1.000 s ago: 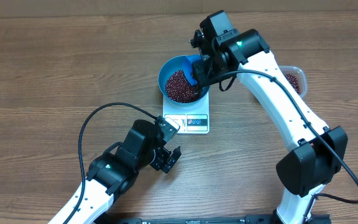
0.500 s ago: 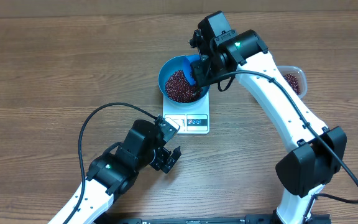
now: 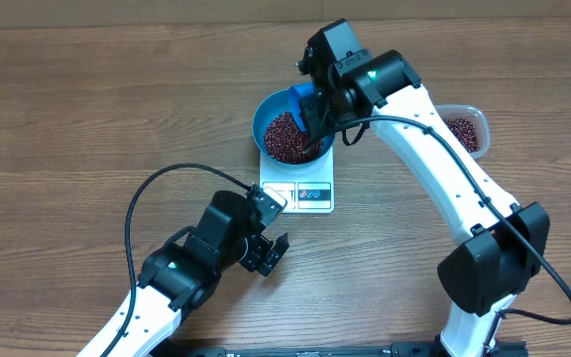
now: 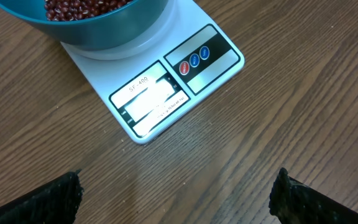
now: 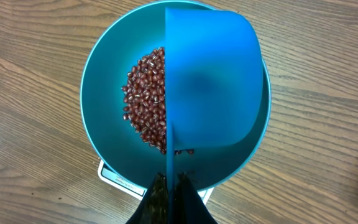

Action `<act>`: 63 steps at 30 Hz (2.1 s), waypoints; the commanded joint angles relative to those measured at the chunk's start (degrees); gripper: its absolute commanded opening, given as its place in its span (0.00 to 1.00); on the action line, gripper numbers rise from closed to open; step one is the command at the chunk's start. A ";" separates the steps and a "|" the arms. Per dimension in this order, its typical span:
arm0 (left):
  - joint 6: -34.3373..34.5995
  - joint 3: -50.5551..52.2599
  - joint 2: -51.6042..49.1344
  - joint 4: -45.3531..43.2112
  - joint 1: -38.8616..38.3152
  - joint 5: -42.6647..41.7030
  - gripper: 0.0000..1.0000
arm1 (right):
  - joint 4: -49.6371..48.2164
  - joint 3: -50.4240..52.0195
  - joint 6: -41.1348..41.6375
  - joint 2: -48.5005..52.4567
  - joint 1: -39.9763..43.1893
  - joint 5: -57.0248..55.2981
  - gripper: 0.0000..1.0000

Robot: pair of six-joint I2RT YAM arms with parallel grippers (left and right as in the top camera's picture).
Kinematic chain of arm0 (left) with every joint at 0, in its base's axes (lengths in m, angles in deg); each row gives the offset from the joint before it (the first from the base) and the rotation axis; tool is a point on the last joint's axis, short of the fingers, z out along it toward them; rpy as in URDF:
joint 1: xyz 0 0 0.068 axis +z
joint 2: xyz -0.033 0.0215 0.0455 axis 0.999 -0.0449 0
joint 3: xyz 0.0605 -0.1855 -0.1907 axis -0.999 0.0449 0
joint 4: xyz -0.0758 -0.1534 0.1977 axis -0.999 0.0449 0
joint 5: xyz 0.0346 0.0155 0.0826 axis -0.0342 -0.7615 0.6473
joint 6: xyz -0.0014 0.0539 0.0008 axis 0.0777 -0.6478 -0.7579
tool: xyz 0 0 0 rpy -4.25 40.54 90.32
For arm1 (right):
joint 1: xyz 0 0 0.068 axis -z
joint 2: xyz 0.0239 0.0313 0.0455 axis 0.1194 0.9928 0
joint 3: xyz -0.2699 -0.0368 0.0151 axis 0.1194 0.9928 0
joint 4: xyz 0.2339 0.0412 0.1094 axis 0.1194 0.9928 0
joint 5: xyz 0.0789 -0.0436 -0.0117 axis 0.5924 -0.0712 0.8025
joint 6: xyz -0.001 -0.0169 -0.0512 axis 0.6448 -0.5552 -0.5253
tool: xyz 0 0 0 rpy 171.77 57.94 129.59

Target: Scoop item into bowl and weigh 150g on scale

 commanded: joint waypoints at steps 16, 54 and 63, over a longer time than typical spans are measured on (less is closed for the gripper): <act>-0.94 0.42 -0.35 -0.02 0.39 0.20 0.99 | -0.39 -1.99 0.85 -2.32 -0.85 -2.05 0.04; -0.94 0.42 -0.35 -0.02 0.39 0.20 1.00 | -0.44 -1.99 1.16 -2.32 -0.94 -1.18 0.04; -0.94 0.42 -0.35 -0.02 0.39 0.20 0.99 | -0.44 -1.99 1.16 -2.32 -0.94 -1.16 0.04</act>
